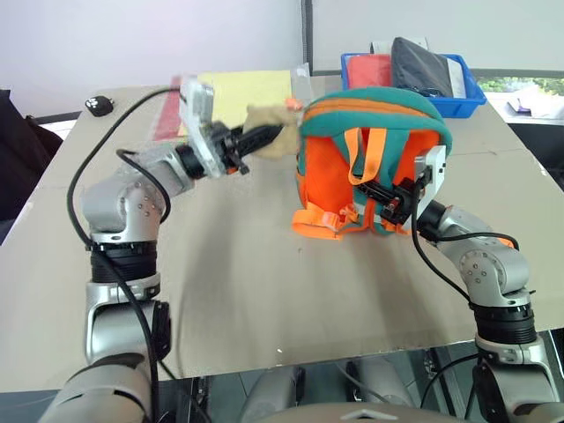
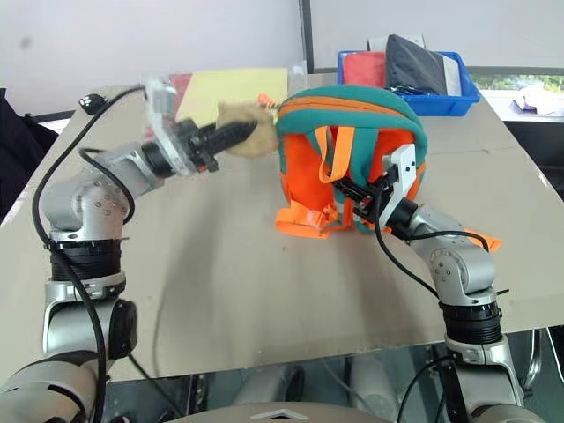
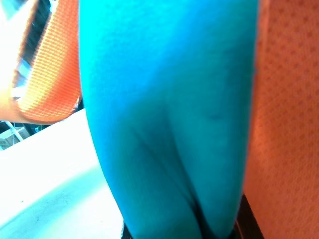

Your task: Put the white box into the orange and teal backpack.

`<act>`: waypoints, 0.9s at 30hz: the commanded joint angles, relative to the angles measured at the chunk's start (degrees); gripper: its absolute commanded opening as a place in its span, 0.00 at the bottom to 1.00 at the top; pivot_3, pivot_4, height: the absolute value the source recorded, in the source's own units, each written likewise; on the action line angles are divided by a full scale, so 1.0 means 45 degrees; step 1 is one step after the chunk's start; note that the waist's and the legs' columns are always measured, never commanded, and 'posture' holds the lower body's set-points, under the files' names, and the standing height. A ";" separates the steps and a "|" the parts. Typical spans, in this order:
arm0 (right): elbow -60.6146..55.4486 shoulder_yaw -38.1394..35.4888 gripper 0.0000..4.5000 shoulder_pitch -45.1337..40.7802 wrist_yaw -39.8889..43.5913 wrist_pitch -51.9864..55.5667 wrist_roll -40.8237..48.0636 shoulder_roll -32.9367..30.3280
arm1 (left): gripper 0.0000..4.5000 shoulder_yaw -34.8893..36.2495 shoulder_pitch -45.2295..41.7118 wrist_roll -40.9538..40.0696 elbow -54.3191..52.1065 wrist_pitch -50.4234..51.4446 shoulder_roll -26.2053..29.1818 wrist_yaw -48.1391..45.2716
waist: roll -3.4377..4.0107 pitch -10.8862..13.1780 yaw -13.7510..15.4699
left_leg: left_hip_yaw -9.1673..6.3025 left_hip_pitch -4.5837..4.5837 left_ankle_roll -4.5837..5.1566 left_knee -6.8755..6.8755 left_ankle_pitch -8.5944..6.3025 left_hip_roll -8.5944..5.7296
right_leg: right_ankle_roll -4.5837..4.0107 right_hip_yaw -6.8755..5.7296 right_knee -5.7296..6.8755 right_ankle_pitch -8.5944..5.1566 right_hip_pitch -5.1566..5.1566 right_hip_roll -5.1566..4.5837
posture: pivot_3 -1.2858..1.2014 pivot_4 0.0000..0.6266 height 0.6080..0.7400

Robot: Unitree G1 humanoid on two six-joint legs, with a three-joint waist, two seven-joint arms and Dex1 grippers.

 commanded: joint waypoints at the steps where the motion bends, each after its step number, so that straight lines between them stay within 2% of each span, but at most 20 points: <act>1: -0.0281 -0.0233 0.00 0.0018 0.0000 -0.0060 0.0156 -0.0033 | 0.17 -0.1585 0.0457 0.2794 0.1509 -0.1645 0.0417 0.0763 | -0.0003 -0.0001 0.0032 | -0.0007 -0.0004 0.0000 0.0000 0.0000 0.0000 | 0.0000 -0.0007 0.0000 0.0000 -0.0002 0.0000 | 0.52 0.24 1.00; 3: -0.0297 -0.0261 0.00 0.0001 -0.0021 -0.0036 0.0201 -0.0011 | 0.17 -0.2772 0.0843 0.4247 0.2093 -0.2715 0.0588 0.0735 | -0.0004 -0.0001 0.0013 | -0.0006 -0.0005 0.0000 -0.0002 0.0000 -0.0002 | 0.0000 -0.0005 -0.0004 0.0000 -0.0002 -0.0002 | 0.52 0.24 1.00; 6: -0.0367 -0.0277 0.00 0.0030 -0.0084 -0.0013 0.0210 -0.0011 | 0.17 -0.3532 0.1592 0.4283 0.1960 -0.2269 0.0365 -0.0048 | -0.0004 -0.0002 -0.0055 | -0.0001 -0.0002 0.0000 -0.0024 0.0000 0.0000 | 0.0000 0.0008 -0.0007 0.0000 -0.0011 0.0000 | 0.52 0.24 1.00; 10: -0.0475 -0.0289 0.00 0.0097 -0.0170 0.0031 0.0234 -0.0032 | 0.17 -0.4851 0.2293 0.4684 0.1179 -0.1999 0.0847 -0.1501 | -0.0005 -0.0023 -0.0046 | 0.0002 0.0016 0.0000 -0.0042 0.0000 0.0004 | -0.0001 0.0016 0.0001 0.0000 -0.0011 0.0001 | 0.52 0.24 1.00; 15: -0.0506 -0.0267 0.00 0.0107 -0.0247 0.0043 0.0292 -0.0016 | 0.17 -0.4916 0.1942 0.5563 0.1846 -0.3247 0.0377 -0.1081 | 0.0002 -0.0085 0.0006 | 0.0002 0.0022 0.0001 -0.0045 -0.0001 0.0001 | 0.0000 0.0017 -0.0010 0.0000 -0.0002 -0.0001 | 0.52 0.24 1.00; 17: -0.0499 -0.0228 0.00 0.0089 -0.0252 0.0052 0.0316 -0.0001 | 0.17 -0.3705 0.1480 0.4150 0.1632 -0.3004 -0.0580 -0.1181 | 0.0007 -0.0093 0.0060 | 0.0003 0.0022 0.0001 -0.0043 0.0000 0.0001 | 0.0000 0.0017 -0.0012 0.0000 0.0002 -0.0001 | 0.52 0.24 1.00; 19: -0.0413 -0.0176 0.00 0.0033 -0.0240 0.0032 0.0321 0.0053 | 0.17 -0.1668 0.0943 0.0927 0.0909 -0.1540 -0.2204 -0.1515 | 0.0000 -0.0087 0.0155 | -0.0003 0.0010 0.0002 -0.0031 0.0000 -0.0001 | 0.0000 0.0010 -0.0013 0.0000 0.0001 -0.0002 | 0.52 0.24 1.00; 20: -0.0352 -0.0135 0.00 0.0002 -0.0235 0.0014 0.0323 0.0109 | 0.17 -0.1919 0.0990 0.1080 0.1014 -0.1258 -0.2268 -0.1805 | -0.0016 -0.0078 0.0180 | -0.0012 -0.0020 0.0004 -0.0021 -0.0001 -0.0004 | 0.0001 0.0001 -0.0023 0.0000 -0.0007 -0.0004 | 0.52 0.24 1.00; 23: -0.0251 0.0015 0.00 -0.0058 -0.0175 -0.0017 0.0286 0.0214 | 0.17 -0.6912 0.1118 0.7707 0.2970 -0.4073 0.0139 -0.1701 | -0.0043 -0.0073 0.0018 | -0.0011 -0.0019 0.0006 -0.0033 -0.0003 -0.0007 | 0.0003 -0.0001 -0.0039 0.0001 -0.0008 -0.0005 | 0.52 0.24 1.00; 25: -0.0247 0.0086 0.00 -0.0084 -0.0143 -0.0024 0.0261 0.0252 | 0.17 -0.6118 0.0918 0.6806 0.3173 -0.3565 -0.0420 -0.1249 | -0.0030 -0.0154 -0.0012 | -0.0009 0.0023 0.0002 -0.0059 -0.0001 0.0000 | 0.0002 -0.0001 -0.0035 0.0002 0.0010 -0.0002 | 0.52 0.24 1.00; 26: -0.0234 0.0084 0.00 -0.0106 -0.0138 -0.0023 0.0269 0.0259 | 0.26 -0.5725 0.0935 0.6110 0.2791 -0.3443 -0.0612 -0.1610 | 0.0058 -0.0225 -0.0038 | 0.0005 0.0038 0.0001 -0.0062 0.0000 0.0001 | 0.0002 0.0008 -0.0036 0.0002 0.0018 -0.0003 | 0.52 0.24 1.00; 27: -0.0215 0.0069 0.00 -0.0128 -0.0146 -0.0023 0.0276 0.0272 | 0.39 -0.5613 0.0958 0.5823 0.2405 -0.3367 -0.0610 -0.1982 | 0.0060 -0.0226 -0.0044 | 0.0012 0.0076 0.0007 -0.0076 -0.0003 -0.0010 | 0.0003 0.0053 -0.0035 0.0002 0.0020 -0.0004 | 0.52 0.24 1.00</act>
